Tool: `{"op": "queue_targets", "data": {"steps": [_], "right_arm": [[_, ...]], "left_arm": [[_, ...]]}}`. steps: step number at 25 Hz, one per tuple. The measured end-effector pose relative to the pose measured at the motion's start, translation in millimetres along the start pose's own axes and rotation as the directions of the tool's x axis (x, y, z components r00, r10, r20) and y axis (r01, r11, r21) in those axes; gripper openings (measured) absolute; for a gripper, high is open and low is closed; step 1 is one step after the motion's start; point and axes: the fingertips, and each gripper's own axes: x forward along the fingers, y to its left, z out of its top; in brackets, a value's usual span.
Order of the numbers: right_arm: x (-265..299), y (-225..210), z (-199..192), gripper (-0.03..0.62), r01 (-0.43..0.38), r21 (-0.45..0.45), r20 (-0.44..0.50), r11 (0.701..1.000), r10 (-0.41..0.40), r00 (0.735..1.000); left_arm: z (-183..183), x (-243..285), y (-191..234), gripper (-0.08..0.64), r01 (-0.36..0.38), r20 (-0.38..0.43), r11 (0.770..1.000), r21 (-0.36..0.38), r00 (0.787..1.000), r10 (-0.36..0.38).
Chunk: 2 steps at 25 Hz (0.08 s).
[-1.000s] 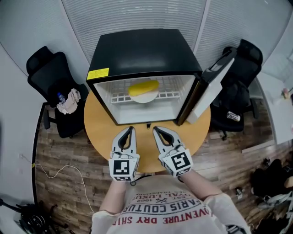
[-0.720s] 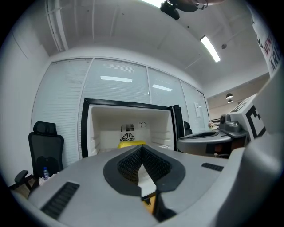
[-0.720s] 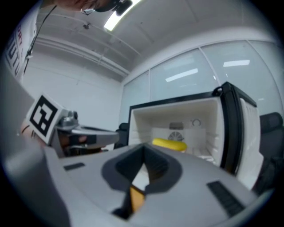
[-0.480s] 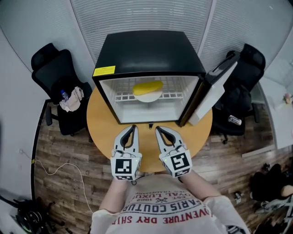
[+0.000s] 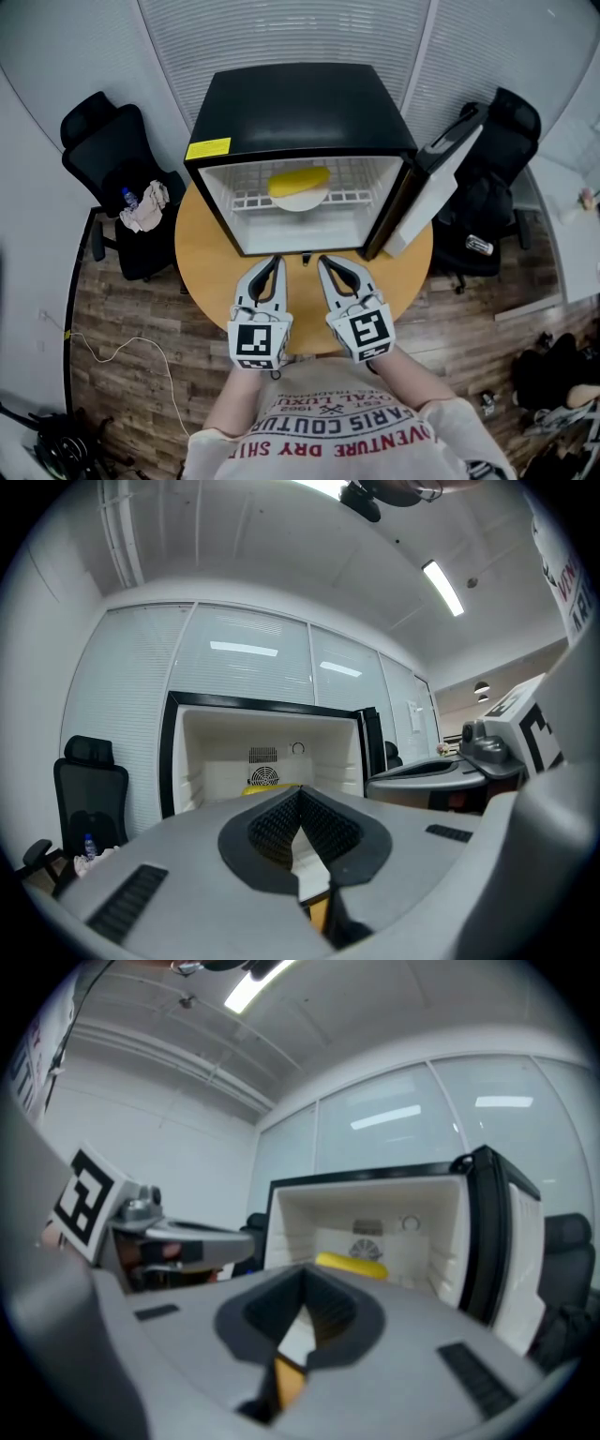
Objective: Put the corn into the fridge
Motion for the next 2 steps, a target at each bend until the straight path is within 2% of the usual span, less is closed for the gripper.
{"op": "queue_targets", "data": {"steps": [2], "right_arm": [[1.4, -2.1, 1.1, 0.028, 0.004, -0.010, 0.000, 1.000, -0.004, 1.000]], "left_arm": [[0.8, 2.5, -1.7, 0.034, 0.006, 0.001, 1.000, -0.008, 1.000, -0.006]]}}
